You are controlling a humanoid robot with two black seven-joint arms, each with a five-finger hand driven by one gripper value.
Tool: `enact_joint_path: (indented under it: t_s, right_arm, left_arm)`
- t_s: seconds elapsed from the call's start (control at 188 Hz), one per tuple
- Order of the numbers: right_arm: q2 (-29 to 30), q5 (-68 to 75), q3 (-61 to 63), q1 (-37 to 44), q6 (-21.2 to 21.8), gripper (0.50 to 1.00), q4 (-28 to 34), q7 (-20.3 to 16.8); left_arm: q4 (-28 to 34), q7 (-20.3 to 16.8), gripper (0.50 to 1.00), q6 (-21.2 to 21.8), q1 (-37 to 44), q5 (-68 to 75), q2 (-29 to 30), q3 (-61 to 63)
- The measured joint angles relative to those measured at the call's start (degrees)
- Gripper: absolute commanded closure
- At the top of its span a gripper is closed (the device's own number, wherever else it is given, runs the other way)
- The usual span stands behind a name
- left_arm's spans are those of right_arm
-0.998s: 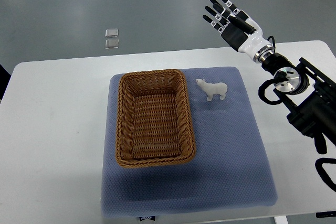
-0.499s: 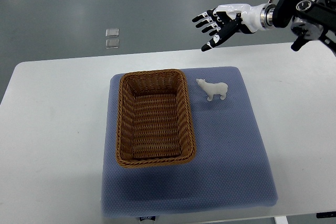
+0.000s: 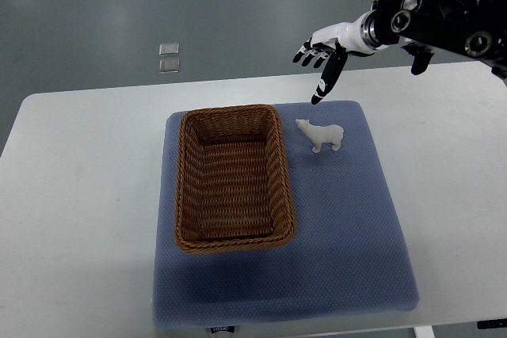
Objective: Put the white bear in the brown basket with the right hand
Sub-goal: 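Lower the right hand down onto the white bear figurine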
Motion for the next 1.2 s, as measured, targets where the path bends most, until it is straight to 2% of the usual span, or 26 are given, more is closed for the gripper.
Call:
enact_joint_path:
  t_s: [0.186, 0.552, 0.886, 1.125, 1.199]
  right_arm:
    - [1.8, -5.9, 0.1, -3.7, -2.2, 0.574, -0.6, 0.1]
    - [2.0, -6.2, 0.8, -9.2, -4.5, 0.574, -1.5, 0.3]
    - [2.0, -7.0, 0.7, -11.6, -5.8, 0.579, -2.0, 2.3]
    - [2.4, -7.3, 0.7, -13.2, -7.3, 0.589, -2.4, 3.3]
    - [3.2, -7.5, 0.7, -13.6, -7.8, 0.609, -2.6, 3.6]
  left_arm:
    - [0.2, 0.0, 0.500, 0.0, 0.0, 0.0, 0.0, 0.0]
    - [0.2, 0.0, 0.500, 0.0, 0.0, 0.0, 0.0, 0.0]
    - [0.2, 0.1, 0.500, 0.0, 0.0, 0.0, 0.0, 0.0]
    - [0.2, 0.1, 0.500, 0.0, 0.0, 0.0, 0.0, 0.1]
    - [0.2, 0.1, 0.500, 0.0, 0.0, 0.0, 0.0, 0.1]
